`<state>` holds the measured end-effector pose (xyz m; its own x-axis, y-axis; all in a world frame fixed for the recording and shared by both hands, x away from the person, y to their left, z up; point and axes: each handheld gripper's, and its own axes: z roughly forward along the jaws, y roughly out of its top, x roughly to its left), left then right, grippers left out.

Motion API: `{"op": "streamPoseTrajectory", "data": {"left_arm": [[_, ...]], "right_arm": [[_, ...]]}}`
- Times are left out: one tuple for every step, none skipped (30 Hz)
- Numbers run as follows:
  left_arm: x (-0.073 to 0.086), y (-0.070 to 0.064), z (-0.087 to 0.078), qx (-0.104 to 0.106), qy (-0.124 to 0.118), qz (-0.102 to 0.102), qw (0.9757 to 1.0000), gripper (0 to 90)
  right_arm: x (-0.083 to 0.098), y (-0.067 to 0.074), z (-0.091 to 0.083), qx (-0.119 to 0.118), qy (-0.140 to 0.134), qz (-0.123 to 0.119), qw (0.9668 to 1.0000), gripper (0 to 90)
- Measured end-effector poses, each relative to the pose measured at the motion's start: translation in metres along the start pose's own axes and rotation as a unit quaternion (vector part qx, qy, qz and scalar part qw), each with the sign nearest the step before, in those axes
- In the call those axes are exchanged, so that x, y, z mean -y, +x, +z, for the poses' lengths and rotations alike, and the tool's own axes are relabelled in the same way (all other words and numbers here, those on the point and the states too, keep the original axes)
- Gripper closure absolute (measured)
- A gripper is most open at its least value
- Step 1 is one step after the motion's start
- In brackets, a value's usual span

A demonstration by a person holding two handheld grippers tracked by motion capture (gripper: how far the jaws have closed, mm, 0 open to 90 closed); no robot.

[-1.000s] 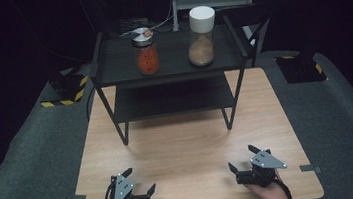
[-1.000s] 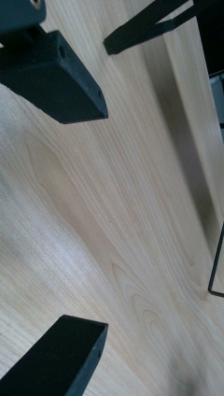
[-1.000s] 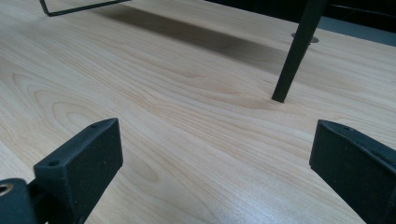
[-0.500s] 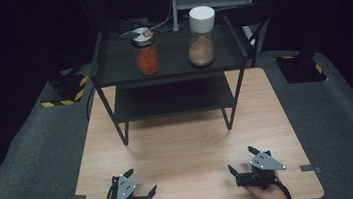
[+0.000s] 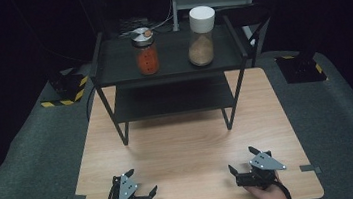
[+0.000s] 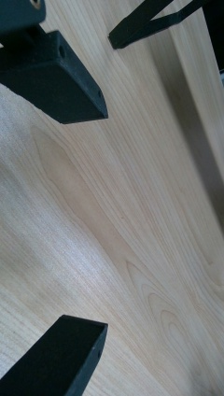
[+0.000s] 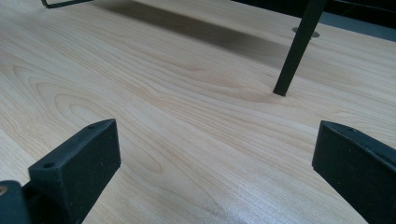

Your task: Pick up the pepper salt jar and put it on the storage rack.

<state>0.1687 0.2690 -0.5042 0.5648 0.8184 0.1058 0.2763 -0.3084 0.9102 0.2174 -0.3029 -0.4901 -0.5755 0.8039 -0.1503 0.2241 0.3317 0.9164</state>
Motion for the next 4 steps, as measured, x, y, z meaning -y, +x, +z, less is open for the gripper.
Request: {"op": "streamPoseTrajectory", "data": {"left_arm": [[-0.001, -0.0006, 0.0006, -0.002, 0.003, 0.0, 1.0, 1.3], [-0.001, -0.0006, 0.0006, -0.002, 0.003, 0.0, 1.0, 1.3], [-0.0013, -0.0006, 0.0008, -0.003, 0.004, -0.001, 1.0, 1.3], [-0.0015, -0.0006, 0.0009, -0.003, 0.004, -0.003, 1.0, 1.3]], "right_arm": [[0.0004, 0.0, -0.0002, 0.0, -0.001, 0.0, 1.0, 0.5], [0.0004, 0.0, -0.0002, 0.0, -0.001, 0.0, 1.0, 0.5], [0.0005, 0.0001, -0.0003, 0.0, -0.001, 0.0, 1.0, 0.6], [0.0004, 0.0001, -0.0002, 0.0, -0.001, 0.0, 1.0, 0.5]]}}
